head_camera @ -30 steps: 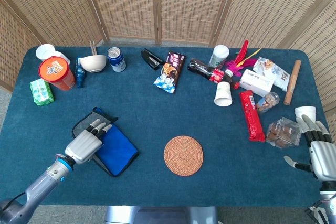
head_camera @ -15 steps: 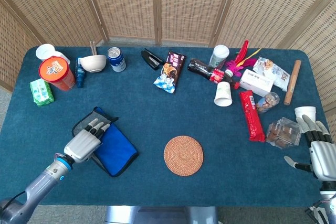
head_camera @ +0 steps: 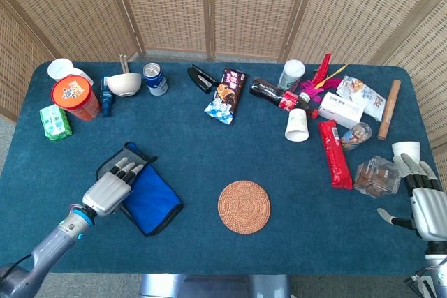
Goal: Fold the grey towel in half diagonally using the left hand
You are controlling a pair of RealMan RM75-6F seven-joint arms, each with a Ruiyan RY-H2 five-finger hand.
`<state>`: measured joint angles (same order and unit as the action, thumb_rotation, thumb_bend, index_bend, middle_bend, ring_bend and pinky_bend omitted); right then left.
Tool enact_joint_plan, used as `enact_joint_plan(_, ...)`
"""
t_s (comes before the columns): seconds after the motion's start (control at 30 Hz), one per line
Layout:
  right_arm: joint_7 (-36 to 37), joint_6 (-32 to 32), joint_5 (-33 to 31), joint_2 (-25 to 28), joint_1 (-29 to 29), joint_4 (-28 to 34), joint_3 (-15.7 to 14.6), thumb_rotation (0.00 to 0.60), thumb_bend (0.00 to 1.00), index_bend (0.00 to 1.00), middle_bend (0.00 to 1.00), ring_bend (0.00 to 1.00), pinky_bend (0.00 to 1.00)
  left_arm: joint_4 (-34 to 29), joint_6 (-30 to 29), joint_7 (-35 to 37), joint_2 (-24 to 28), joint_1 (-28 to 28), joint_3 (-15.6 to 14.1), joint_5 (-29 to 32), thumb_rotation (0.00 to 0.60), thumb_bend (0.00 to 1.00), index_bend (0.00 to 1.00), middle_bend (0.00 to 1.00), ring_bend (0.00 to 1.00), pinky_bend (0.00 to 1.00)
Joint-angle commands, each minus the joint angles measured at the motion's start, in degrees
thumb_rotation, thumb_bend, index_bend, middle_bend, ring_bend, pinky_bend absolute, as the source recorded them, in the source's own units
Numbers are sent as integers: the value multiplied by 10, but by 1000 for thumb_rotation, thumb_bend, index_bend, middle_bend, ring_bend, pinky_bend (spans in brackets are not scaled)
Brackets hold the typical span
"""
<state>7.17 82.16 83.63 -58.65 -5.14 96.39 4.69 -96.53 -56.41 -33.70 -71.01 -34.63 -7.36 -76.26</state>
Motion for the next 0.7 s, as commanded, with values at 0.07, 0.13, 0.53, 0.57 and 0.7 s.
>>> enact_joint_plan(0.07, -1, -1, 1, -1, 0, 0, 0, 581, 0, 0, 0, 0, 0, -4, 0, 4, 4, 2, 2, -5, 600, 574, 311, 0, 0, 14)
enact_joint_plan(0.13, 0, 0, 1, 0, 0, 0, 0, 583, 0, 0, 0, 0, 0, -6, 2, 8, 6, 2, 3, -6, 600, 574, 264, 0, 0, 14)
enact_joint_plan(0.53, -1, 2, 3, 0, 1, 2, -1, 580, 0, 0, 0, 0, 0, -13, 9, 6, 13, 7, 7, -4, 600, 329, 8, 0, 0, 11)
enact_joint_plan(0.57, -1, 2, 3, 0, 1, 2, -1, 580, 0, 0, 0, 0, 0, -13, 9, 6, 13, 7, 7, -4, 600, 306, 2, 0, 0, 11)
enact_joint_plan(0.7, -1, 2, 3, 0, 1, 2, -1, 576, 0, 0, 0, 0, 0, -12, 7, 3, 12, 8, 9, -6, 600, 190, 0, 0, 0, 11)
